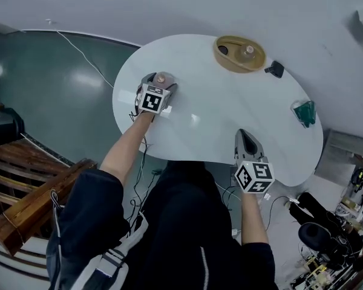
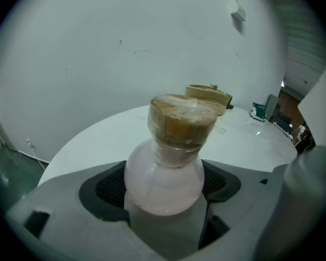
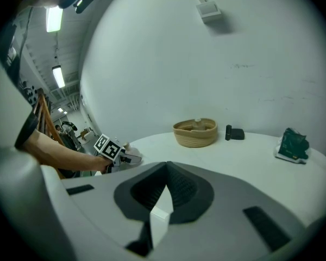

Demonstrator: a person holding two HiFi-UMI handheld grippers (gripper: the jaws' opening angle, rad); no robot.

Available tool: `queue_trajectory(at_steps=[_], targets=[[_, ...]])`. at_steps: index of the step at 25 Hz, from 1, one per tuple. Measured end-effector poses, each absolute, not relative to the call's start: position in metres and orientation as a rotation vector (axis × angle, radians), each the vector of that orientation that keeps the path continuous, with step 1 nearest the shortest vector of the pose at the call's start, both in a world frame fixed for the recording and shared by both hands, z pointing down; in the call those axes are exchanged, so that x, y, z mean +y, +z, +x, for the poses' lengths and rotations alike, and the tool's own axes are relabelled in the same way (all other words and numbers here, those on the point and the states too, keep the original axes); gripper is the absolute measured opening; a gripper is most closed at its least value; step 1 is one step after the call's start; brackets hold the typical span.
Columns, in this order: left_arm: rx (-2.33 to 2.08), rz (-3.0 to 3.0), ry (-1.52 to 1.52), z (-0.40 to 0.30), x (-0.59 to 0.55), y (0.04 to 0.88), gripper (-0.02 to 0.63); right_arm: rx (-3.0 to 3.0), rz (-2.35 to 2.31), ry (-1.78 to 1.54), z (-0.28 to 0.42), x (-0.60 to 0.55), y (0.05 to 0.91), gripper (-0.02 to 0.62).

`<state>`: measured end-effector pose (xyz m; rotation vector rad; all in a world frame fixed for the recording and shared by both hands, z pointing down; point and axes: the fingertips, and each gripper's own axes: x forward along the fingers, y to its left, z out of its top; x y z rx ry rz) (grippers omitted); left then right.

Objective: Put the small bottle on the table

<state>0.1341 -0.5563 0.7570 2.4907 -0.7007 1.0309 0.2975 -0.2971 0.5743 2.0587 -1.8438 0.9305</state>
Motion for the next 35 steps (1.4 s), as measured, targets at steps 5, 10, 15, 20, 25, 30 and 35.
queue_trajectory(at_steps=[5,10,15,20,25,30,35], targets=[[-0.726,2.506,1.003,0.13,-0.554,0.754,0.434,-1.862,2.055,0.912,0.295,-0.301,0.57,0.002],[-0.748,2.525,0.98,0.118,-0.535,0.733,0.404,-1.903,2.039,0.876,0.289,-0.307,0.565,0.002],[-0.844,2.551,0.92,0.093,-0.523,0.706,0.286,-1.986,2.006,0.816,0.28,-0.32,0.555,0.002],[-0.918,2.593,0.861,0.071,-0.496,0.662,0.18,-2.078,1.958,0.727,0.263,-0.331,0.539,0.002],[-1.002,2.69,0.818,0.054,-0.471,0.62,0.081,-2.177,1.91,0.637,0.241,-0.345,0.522,0.002],[-1.065,2.749,0.691,0.045,-0.454,0.566,0.006,-2.261,1.862,0.551,0.217,-0.356,0.505,0.002],[-1.076,2.749,0.582,0.038,-0.443,0.532,0.006,-2.316,1.842,0.462,0.205,-0.367,0.488,0.002]])
